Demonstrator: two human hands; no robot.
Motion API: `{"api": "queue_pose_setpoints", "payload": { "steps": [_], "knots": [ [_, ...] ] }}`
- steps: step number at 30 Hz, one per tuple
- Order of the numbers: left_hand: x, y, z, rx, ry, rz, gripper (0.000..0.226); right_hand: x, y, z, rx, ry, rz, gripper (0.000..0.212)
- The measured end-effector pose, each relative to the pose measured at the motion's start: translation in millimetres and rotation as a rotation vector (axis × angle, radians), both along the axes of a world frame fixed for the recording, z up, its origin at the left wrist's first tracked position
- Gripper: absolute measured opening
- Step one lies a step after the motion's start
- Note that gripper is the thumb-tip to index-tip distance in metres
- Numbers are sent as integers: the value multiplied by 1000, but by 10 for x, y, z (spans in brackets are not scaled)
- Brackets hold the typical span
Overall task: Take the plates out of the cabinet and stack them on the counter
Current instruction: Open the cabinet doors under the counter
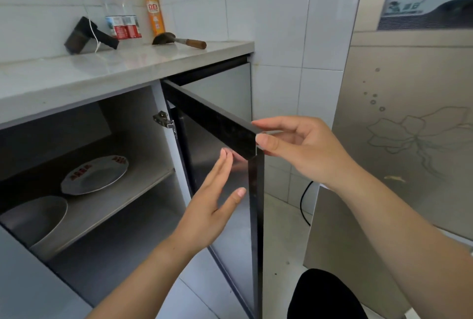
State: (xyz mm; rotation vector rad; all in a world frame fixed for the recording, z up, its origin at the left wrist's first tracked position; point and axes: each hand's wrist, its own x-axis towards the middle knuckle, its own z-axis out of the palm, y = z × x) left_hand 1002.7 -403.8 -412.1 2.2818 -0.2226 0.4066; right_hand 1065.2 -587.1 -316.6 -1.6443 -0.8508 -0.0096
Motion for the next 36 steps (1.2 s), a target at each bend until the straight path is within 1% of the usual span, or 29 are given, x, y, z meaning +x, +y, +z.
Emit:
{"api": "queue_pose_setpoints", "payload": {
  "steps": [2, 5, 8, 13, 16, 22, 26, 31, 36],
  "knots": [
    [88, -70, 33, 32, 17, -4, 67, 49, -30, 0, 21, 2, -23, 27],
    [250, -153, 76, 97, 35, -2, 64, 205, -112, -19, 34, 11, -112, 17],
    [430, -195, 92, 178, 40, -20, 61, 405, -215, -44, 24, 16, -204, 14],
    [777, -235, 60, 303, 25, -24, 60, 712, -337, -71, 27, 33, -275, 14],
    [941, -267, 48, 318, 10, -35, 63, 865, -381, -66, 29, 38, -302, 18],
    [1068, -308, 15, 321, -34, -49, 61, 1050, -408, -102, 31, 36, -315, 15],
    [1078, -300, 13, 355, -49, -33, 59, 1045, -408, -81, -7, -6, -305, 18],
    [1071, -248, 28, 382, -33, -60, 61, 969, -375, -47, -41, -74, -342, 17],
    [1058, -190, 51, 406, -27, -101, 64, 941, -385, -4, -97, -79, -372, 15]
  ]
}}
